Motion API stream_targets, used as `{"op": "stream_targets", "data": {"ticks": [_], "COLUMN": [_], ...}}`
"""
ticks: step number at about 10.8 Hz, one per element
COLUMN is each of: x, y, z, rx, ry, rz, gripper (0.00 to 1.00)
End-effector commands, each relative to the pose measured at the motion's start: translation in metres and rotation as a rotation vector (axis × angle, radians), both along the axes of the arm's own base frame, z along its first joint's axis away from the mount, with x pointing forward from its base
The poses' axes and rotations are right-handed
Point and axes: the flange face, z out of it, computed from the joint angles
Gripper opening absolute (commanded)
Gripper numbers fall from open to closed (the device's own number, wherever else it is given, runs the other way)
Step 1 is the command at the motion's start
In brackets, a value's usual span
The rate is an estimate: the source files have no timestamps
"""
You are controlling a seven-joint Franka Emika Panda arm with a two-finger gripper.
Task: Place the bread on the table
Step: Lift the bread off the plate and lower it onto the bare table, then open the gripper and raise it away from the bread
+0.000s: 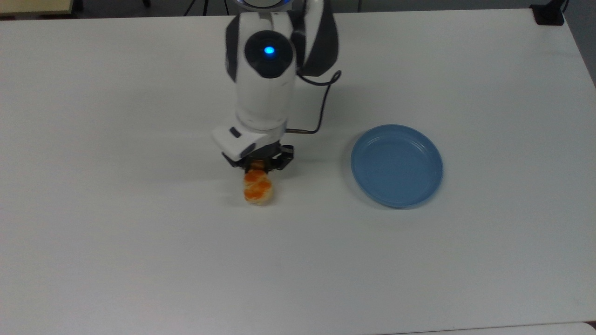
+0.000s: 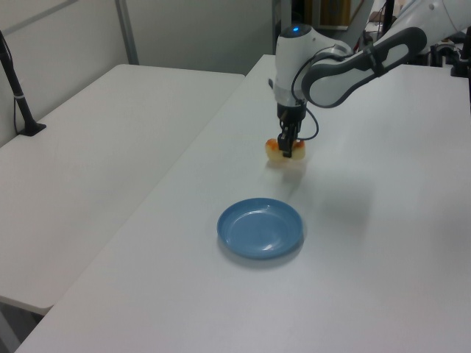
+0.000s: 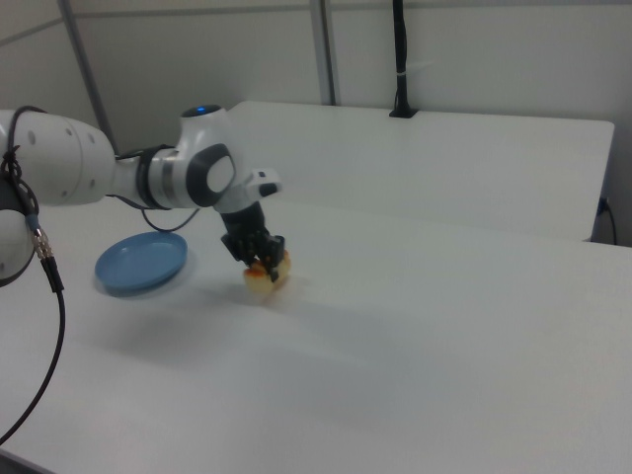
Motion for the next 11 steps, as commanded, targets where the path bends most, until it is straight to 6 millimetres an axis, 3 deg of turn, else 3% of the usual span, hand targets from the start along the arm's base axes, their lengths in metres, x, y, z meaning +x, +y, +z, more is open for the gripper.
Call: {"op": "stream_targets", "data": {"ticks": [1, 2, 4, 7, 11], "x": [-0.012, -0.014, -0.015, -0.016, -0.051], "y": [-0.03, -0.03, -0.029, -0.026, -0.021], "z": [0.002, -0.001, 0.011, 0.088, 0.177], "rx": [-0.011, -0.013, -0.017, -0.006, 0.004], "ry": [0.031, 0.052, 0.075, 0.043, 0.023], "rz": [0.001, -0.002, -0.014, -0.029, -0.036], "gripper": [0.94, 1.0, 1.0, 1.0, 1.0]}}
